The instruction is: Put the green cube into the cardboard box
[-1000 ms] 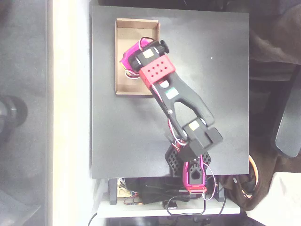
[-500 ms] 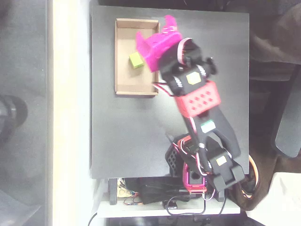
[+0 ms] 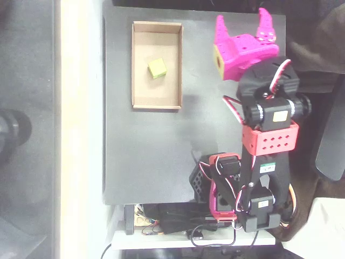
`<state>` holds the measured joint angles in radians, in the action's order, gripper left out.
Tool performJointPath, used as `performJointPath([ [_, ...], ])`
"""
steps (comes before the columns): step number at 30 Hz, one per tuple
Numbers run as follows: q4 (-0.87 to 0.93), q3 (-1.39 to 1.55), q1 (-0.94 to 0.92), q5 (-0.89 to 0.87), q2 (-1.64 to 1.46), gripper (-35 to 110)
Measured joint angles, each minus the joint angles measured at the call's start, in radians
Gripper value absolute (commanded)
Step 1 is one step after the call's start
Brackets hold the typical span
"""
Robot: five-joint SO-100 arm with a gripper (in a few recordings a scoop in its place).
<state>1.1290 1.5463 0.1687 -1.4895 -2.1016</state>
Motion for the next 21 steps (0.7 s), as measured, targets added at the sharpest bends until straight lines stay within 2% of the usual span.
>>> performJointPath([
  [5,0.000,0.000,-0.084,0.000,-0.009,32],
  [15,0.000,0.193,-0.183,0.006,-0.172,4],
  [21,0.000,0.405,-0.187,0.006,-0.350,2],
])
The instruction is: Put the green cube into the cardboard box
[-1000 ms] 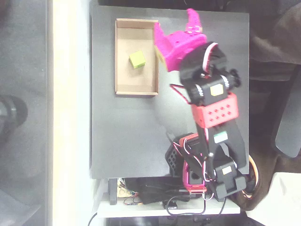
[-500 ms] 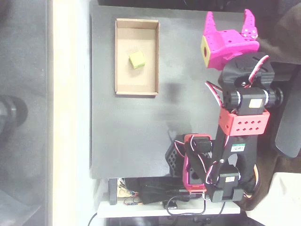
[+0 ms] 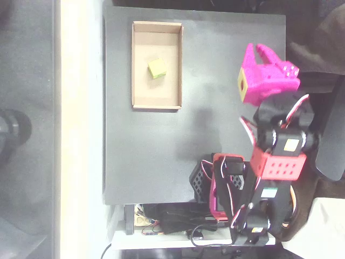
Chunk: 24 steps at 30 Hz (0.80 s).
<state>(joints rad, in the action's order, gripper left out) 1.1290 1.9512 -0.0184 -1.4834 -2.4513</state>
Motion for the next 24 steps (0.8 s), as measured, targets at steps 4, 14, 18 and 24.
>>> performJointPath([
  [4,0.000,0.179,-0.008,0.000,-0.149,2],
  [14,0.000,0.709,0.003,0.000,-0.586,2],
  [18,0.000,0.877,0.003,0.000,-0.689,2],
  [24,0.000,1.062,0.003,0.002,-0.788,2],
])
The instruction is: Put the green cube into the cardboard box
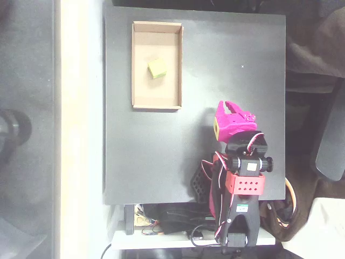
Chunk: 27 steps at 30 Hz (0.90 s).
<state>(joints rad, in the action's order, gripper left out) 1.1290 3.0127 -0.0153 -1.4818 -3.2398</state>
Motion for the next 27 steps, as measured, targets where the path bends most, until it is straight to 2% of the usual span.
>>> performJointPath([
  [13,0.003,0.132,0.000,-0.009,-0.074,3],
  [22,0.209,0.133,0.000,-0.009,-0.092,3],
  [27,0.242,0.133,0.000,-0.018,-0.094,3],
])
